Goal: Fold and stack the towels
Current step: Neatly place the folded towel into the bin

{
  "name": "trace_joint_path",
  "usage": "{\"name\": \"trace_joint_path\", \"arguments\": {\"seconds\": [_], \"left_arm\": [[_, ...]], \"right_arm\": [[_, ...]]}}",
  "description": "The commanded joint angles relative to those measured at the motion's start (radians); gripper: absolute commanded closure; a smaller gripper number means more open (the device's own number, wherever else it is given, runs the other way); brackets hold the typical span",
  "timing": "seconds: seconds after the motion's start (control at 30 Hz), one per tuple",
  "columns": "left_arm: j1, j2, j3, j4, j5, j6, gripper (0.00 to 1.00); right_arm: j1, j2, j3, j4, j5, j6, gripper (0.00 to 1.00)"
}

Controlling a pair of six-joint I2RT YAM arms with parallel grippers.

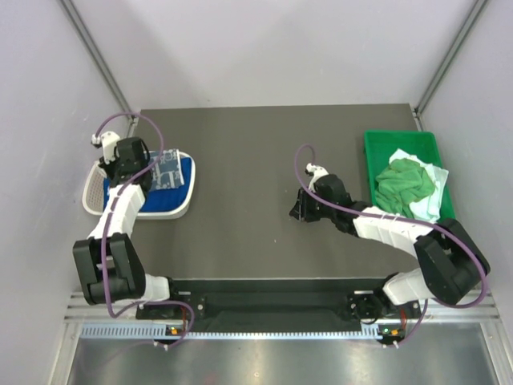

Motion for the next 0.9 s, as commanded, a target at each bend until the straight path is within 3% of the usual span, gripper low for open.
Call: {"name": "trace_joint_path", "arguments": {"seconds": [0.0,0.17,0.33,0.43,0.6,0.73,0.87], "left_arm": [[0.025,0.040,0.047,-0.023,-0.057,-0.050,1.00],[0.056,0.077,0.072,-0.049,0.008,-0.082,0.89],[0.065,0.105,0.112,-0.096,0.014,-0.118,0.61],[0.065,0.079,0.121,-0.093,0.025,-0.121,0.52],[0.065,0.021,0.126,-0.112,0.084,-0.147,0.50],[0.061,-0.038,0.075,-0.103,0.271,-0.199,0.50],[0.035,-0.052,0.029,-0.098,0.365,-0.279,0.50]], "right_arm": [[0.020,-0.004,0.040,0.053,-0.008,-0.023,0.70],[0.017,-0.011,0.032,0.052,-0.004,-0.026,0.70],[0.018,-0.017,0.027,0.048,-0.004,-0.030,0.70],[0.018,-0.025,0.027,0.044,-0.001,-0.033,0.70],[0.018,-0.034,0.029,0.038,0.004,-0.035,0.70],[0.018,-0.050,0.040,0.019,0.021,-0.036,0.69],[0.018,-0.060,0.057,0.001,0.041,-0.039,0.69]]}}
